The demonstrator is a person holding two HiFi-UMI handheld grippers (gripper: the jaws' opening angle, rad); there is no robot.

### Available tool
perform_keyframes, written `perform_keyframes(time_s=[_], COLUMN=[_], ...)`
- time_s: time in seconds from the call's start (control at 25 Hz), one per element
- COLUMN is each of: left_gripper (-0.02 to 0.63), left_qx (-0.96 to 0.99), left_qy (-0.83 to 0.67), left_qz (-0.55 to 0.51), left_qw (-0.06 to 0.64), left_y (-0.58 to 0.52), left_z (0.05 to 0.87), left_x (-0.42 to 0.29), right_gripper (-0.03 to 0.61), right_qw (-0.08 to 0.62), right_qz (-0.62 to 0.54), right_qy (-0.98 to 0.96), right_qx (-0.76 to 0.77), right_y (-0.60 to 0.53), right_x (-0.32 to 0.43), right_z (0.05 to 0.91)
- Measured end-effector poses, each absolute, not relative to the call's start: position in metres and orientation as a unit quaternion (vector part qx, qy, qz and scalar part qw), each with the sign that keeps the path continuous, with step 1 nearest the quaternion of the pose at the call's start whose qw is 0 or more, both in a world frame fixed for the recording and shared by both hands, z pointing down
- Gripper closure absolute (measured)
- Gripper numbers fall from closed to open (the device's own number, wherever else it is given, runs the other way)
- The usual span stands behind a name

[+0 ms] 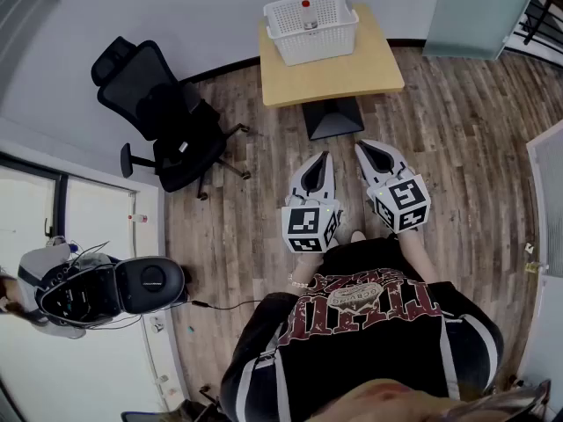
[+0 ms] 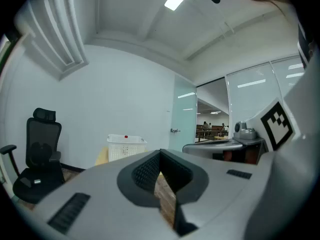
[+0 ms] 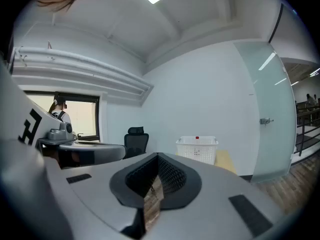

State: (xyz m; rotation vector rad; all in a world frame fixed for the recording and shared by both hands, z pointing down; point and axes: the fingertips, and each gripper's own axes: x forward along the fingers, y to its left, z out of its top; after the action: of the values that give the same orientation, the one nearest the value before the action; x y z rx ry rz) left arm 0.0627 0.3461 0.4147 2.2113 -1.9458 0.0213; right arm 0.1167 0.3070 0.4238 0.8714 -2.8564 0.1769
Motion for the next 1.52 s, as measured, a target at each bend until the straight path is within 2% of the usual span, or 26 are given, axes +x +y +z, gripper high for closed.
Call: perform_keyframes(time_s=[1.04,1.52], left_gripper=[0.586,0.586], left_qx=[0.729,0.728], left_qy=[-0.677,-0.678], left_qz=[0.007,0.006], left_qw=[0.098,0.101], left_y=[0.332,0.325], left_z=[0.423,0.426], left_x=[0.105,0.104], right_gripper=[0.561,0.561], right_qw=[0.064,0.068], right_qz=[0.060,0.059], right_qy=[-0.960,-0.960], right_qx=[0.267,0.267], right_y=[0.290,0.285], right_x=[0.156,0.158], right_z=[0.429,0.431])
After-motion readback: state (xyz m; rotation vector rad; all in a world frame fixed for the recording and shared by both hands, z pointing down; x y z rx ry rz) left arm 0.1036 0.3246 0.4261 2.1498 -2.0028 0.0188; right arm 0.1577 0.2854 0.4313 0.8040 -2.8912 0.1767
